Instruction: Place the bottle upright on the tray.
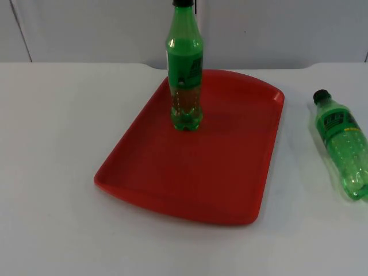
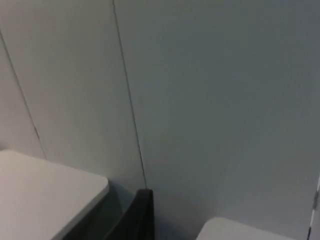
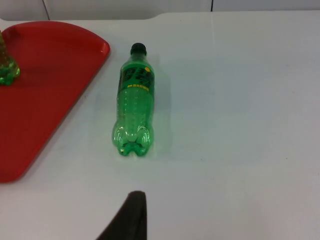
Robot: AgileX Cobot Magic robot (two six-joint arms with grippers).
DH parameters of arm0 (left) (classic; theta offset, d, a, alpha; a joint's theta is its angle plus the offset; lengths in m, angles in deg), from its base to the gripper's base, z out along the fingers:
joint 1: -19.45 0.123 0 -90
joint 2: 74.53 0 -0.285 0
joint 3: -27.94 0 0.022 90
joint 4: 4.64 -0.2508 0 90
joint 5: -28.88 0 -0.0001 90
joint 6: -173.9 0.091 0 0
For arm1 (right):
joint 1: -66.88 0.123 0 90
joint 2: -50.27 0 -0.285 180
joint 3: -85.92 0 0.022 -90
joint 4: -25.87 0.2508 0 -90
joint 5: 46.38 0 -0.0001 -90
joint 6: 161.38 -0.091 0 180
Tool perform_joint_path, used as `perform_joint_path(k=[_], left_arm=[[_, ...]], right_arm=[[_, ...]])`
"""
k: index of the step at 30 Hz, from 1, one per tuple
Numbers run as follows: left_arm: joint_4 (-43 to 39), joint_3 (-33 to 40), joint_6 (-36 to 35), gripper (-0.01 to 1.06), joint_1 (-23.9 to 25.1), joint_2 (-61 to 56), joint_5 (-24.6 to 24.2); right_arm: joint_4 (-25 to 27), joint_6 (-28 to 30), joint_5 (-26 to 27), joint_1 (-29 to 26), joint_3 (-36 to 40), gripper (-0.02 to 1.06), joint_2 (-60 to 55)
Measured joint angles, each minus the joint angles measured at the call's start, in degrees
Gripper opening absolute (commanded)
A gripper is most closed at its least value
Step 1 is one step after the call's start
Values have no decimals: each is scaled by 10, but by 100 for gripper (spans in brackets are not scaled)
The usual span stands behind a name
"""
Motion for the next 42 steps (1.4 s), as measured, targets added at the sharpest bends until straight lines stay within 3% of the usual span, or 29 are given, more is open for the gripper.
perform_joint_path(k=[14,18,27,42], left_arm=[[208,85,184,105,0,-47,-13],[308,123,281,105,0,-85,-20],[464,183,421,105,0,-169,-22],[742,191,683,105,0,-291,-129]], right_arm=[[0,-3,0,0,0,105,0],[0,-3,0,0,0,105,0],[0,-3,0,0,0,105,0],[0,-3,0,0,0,105,0]])
